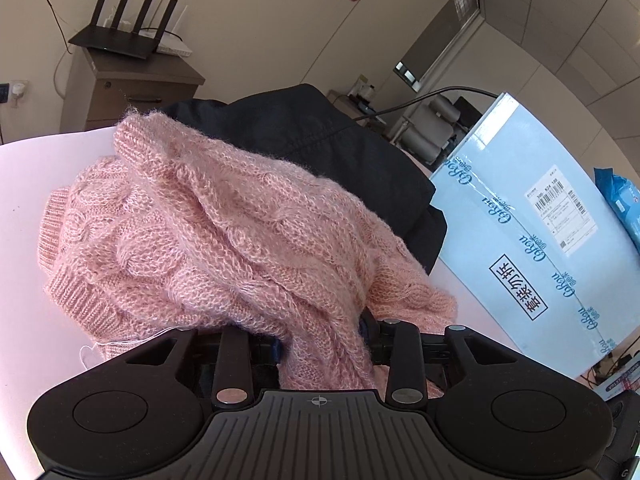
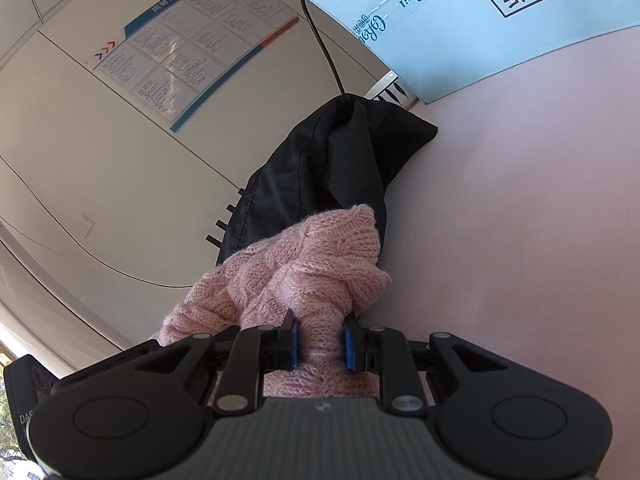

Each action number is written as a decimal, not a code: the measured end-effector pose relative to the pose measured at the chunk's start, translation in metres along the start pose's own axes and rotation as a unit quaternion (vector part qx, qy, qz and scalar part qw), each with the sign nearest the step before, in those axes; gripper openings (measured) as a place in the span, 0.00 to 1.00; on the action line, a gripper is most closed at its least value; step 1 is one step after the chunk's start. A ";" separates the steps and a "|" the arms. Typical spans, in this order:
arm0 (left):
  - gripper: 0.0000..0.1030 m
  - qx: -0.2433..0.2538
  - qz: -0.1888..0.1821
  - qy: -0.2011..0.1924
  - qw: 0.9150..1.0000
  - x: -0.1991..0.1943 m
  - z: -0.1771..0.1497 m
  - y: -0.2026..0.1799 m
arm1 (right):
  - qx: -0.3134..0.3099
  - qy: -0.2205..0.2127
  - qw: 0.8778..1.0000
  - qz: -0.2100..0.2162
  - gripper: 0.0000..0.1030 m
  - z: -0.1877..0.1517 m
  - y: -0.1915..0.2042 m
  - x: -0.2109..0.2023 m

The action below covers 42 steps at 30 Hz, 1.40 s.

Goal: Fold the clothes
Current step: 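Lower the sweater onto the black jacket and open both grippers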

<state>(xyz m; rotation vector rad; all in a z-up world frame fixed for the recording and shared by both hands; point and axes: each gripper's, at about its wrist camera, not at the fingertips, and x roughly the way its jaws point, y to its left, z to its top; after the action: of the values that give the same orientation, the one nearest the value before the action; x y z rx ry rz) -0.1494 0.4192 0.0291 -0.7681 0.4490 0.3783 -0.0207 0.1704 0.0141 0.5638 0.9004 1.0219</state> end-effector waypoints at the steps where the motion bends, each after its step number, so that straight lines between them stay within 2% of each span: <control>1: 0.43 -0.007 -0.002 0.001 1.000 0.001 0.000 0.002 | 0.008 0.002 1.000 -0.001 0.24 0.000 -0.003 0.001; 5: 0.55 0.013 0.010 -0.010 1.000 0.000 -0.002 0.000 | 0.026 0.004 1.000 -0.002 0.28 -0.001 -0.010 0.004; 7: 0.74 0.030 0.016 -0.018 0.999 -0.002 -0.004 -0.005 | 0.027 0.002 1.000 -0.005 0.30 -0.001 -0.010 0.004; 9: 0.81 0.024 0.022 -0.017 0.999 -0.003 -0.004 -0.005 | 0.033 -0.002 0.999 -0.003 0.32 -0.002 -0.011 0.005; 14: 0.83 -0.020 0.017 -0.004 1.000 -0.009 0.003 0.003 | 0.031 -0.007 0.999 0.007 0.41 0.000 -0.011 0.006; 16: 0.84 -0.037 0.024 -0.008 0.999 -0.017 0.006 0.004 | 0.030 -0.009 0.999 0.018 0.48 0.001 -0.011 0.005; 20: 0.88 -0.033 0.015 -0.026 0.999 -0.035 0.009 0.002 | 0.005 0.005 0.999 0.042 0.78 0.004 -0.001 0.003; 21: 0.88 -0.033 0.012 -0.026 0.999 -0.038 0.010 0.002 | 0.003 0.003 0.999 0.046 0.88 0.005 0.002 0.000; 23: 0.88 -0.032 0.006 -0.025 0.999 -0.046 0.012 0.001 | 0.014 -0.007 0.998 0.063 1.00 0.005 0.003 -0.008; 27: 0.88 -0.054 -0.020 -0.026 0.998 -0.063 0.016 0.003 | 0.059 -0.012 0.995 0.084 1.00 0.010 -0.006 -0.015; 32: 0.88 -0.044 -0.022 -0.032 0.998 -0.078 0.018 -0.004 | 0.104 -0.016 0.991 0.088 1.00 0.019 -0.017 -0.026; 36: 0.88 -0.041 -0.025 -0.034 0.998 -0.091 0.018 -0.011 | 0.098 -0.014 0.992 0.075 1.00 0.027 -0.020 -0.038; 42: 0.88 -0.017 -0.028 -0.055 0.998 -0.117 0.017 -0.025 | 0.101 -0.012 0.991 0.087 1.00 0.037 -0.030 -0.068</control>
<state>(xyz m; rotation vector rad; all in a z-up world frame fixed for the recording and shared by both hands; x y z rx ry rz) -0.2318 0.3957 0.1150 -0.7881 0.3188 0.3751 0.0092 0.0960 0.0357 0.8348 0.9526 1.0853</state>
